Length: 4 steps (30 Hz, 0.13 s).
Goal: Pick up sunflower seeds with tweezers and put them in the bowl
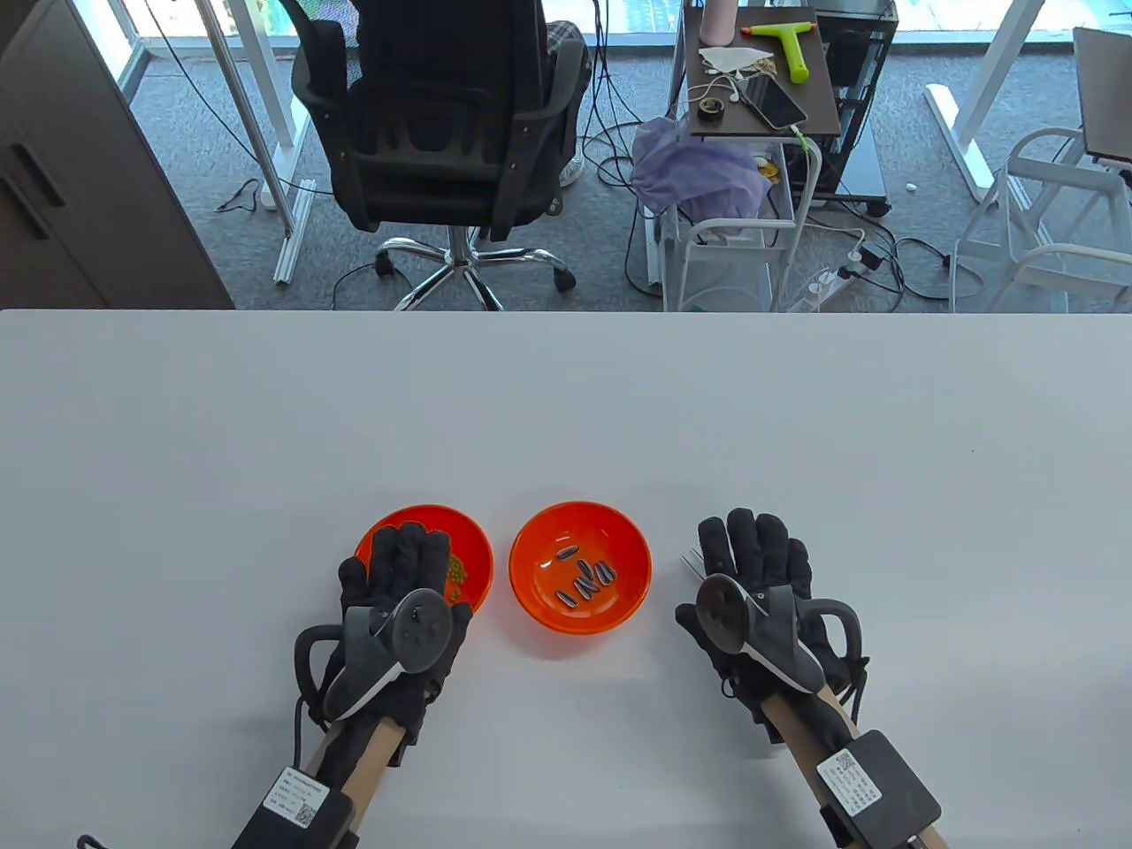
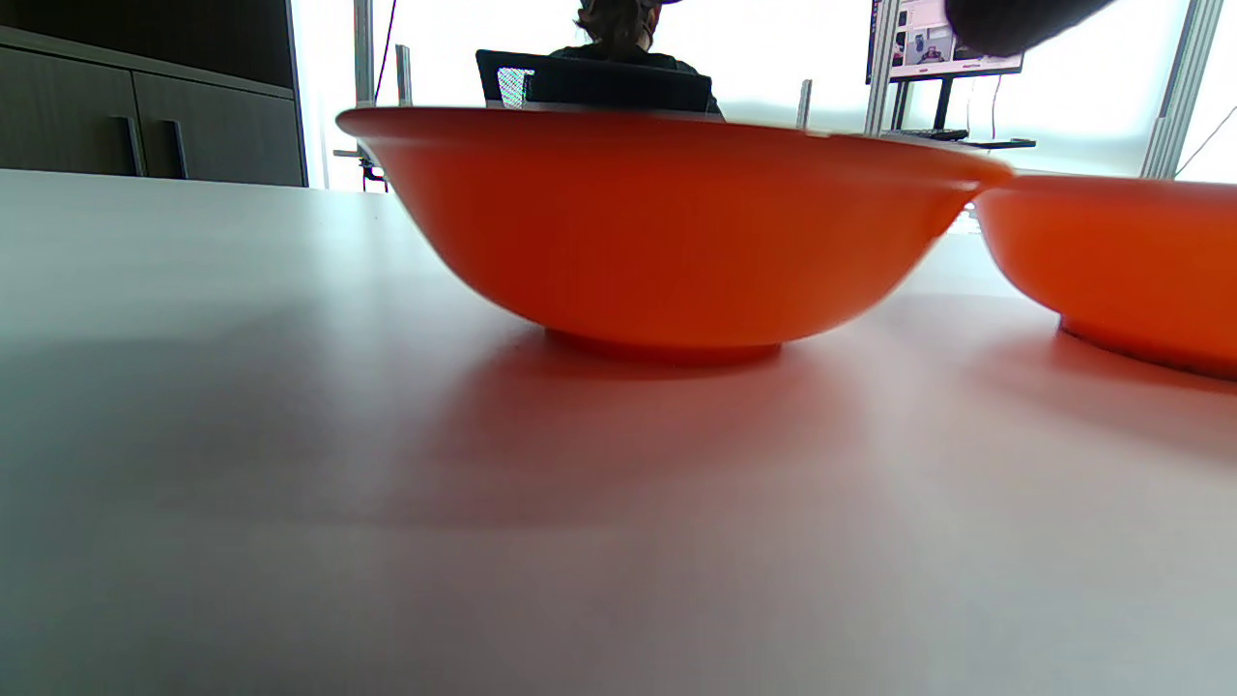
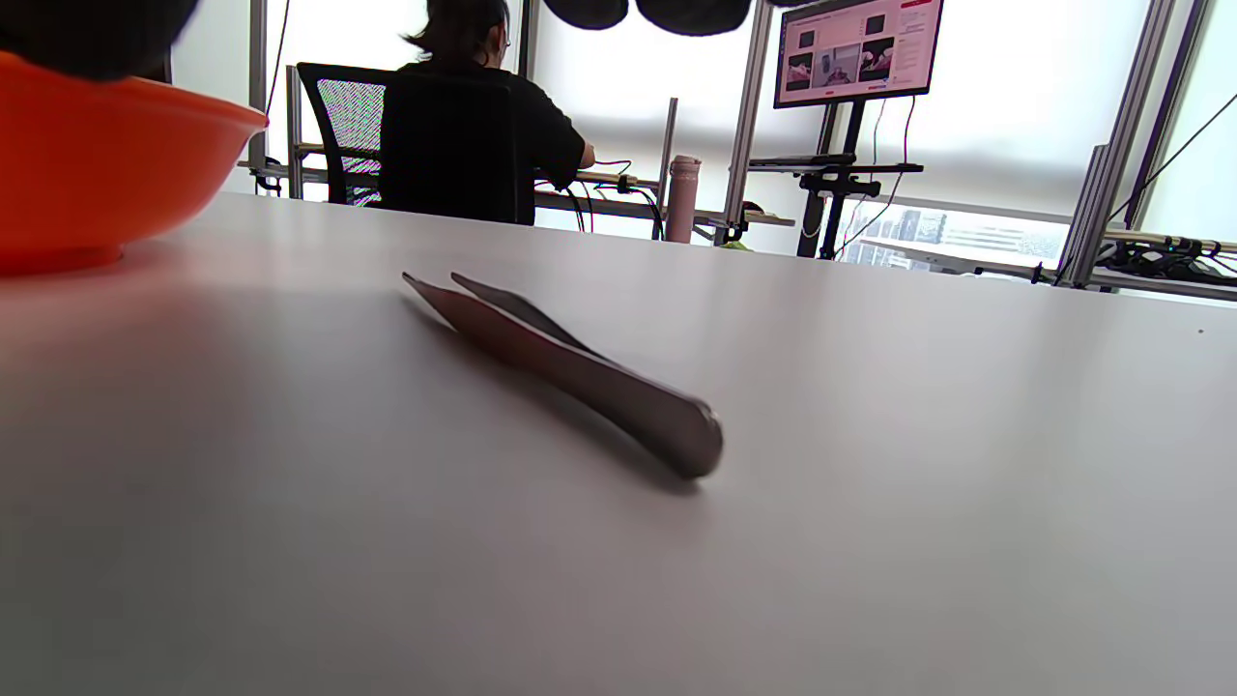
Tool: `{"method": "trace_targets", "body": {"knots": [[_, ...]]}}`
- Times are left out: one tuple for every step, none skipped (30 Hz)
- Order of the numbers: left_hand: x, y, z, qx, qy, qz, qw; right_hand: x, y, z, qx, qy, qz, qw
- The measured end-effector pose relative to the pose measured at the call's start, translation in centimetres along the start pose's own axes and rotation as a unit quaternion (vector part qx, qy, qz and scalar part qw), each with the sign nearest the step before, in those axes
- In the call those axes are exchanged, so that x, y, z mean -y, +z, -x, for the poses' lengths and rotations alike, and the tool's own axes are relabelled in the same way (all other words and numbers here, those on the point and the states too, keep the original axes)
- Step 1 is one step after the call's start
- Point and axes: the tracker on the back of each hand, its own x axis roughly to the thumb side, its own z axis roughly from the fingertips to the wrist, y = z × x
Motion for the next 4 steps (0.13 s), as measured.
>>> {"method": "trace_targets", "body": {"knots": [[0.00, 0.01, -0.01, 0.000, 0.000, 0.000, 1.000, 0.01, 0.01, -0.02, 0.000, 0.002, 0.000, 1.000], [0.01, 0.00, -0.01, 0.000, 0.001, 0.001, 1.000, 0.02, 0.02, -0.03, 0.001, 0.003, 0.000, 1.000], [0.01, 0.01, -0.03, 0.001, 0.000, 0.000, 1.000, 0.03, 0.02, -0.04, 0.001, 0.004, 0.000, 1.000], [0.01, 0.00, -0.04, 0.001, 0.000, 0.000, 1.000, 0.01, 0.03, -0.06, 0.001, 0.003, 0.001, 1.000]]}}
